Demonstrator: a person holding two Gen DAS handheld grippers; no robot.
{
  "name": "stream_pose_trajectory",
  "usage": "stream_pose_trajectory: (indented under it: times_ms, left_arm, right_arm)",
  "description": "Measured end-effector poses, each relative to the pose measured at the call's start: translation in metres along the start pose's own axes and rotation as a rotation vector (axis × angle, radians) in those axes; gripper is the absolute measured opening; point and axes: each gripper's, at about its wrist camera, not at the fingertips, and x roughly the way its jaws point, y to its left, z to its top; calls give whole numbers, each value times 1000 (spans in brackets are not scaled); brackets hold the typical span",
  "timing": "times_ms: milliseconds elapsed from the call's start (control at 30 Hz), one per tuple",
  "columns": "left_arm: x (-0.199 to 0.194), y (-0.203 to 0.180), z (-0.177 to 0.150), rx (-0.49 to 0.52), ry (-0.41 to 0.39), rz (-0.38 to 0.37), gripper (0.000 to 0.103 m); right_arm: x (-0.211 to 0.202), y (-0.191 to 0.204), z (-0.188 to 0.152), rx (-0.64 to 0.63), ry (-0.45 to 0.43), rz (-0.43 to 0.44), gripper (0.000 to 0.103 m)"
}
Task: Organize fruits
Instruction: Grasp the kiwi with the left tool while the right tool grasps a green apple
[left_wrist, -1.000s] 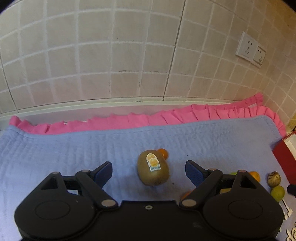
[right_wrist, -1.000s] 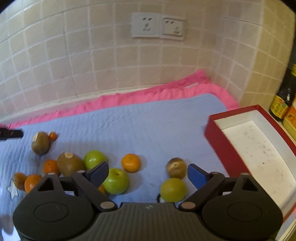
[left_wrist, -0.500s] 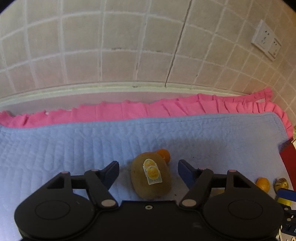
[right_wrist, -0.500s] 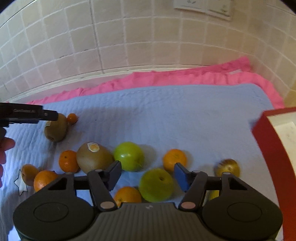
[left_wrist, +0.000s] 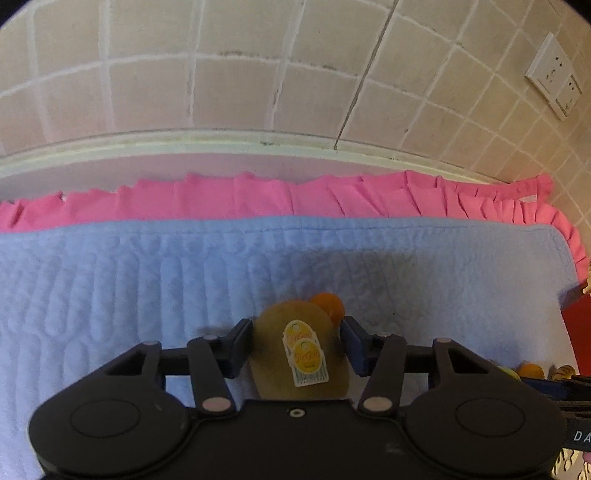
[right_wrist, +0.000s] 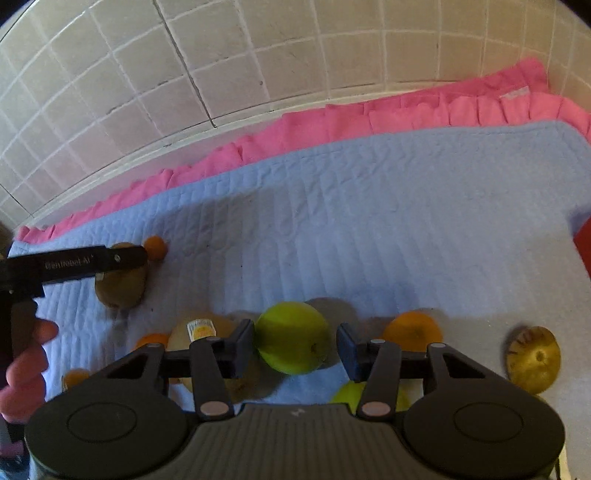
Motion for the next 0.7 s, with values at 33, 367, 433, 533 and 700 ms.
stream_pose_trajectory:
  times_ms: [33,367,433,533,700]
  left_arm:
    - [2,1,-1,-5,5,-2,64]
    - [5,-8,-5,46,-9,49,63]
    - [4,-8,-6,48,-13,54,63]
    - [3,-10,-7,51,-16,62,63]
    - [-6,-14,-9,61,-21,75,62]
  right_arm:
    - [2,0,2,10,11,6,52]
    - [20,-4,4,59,52,-2,52]
    - [19,-4,3,53,42,-2,52]
    - [16,-3,3,52,31,-2,52]
    - [4,-6,0,73,-1,12,52]
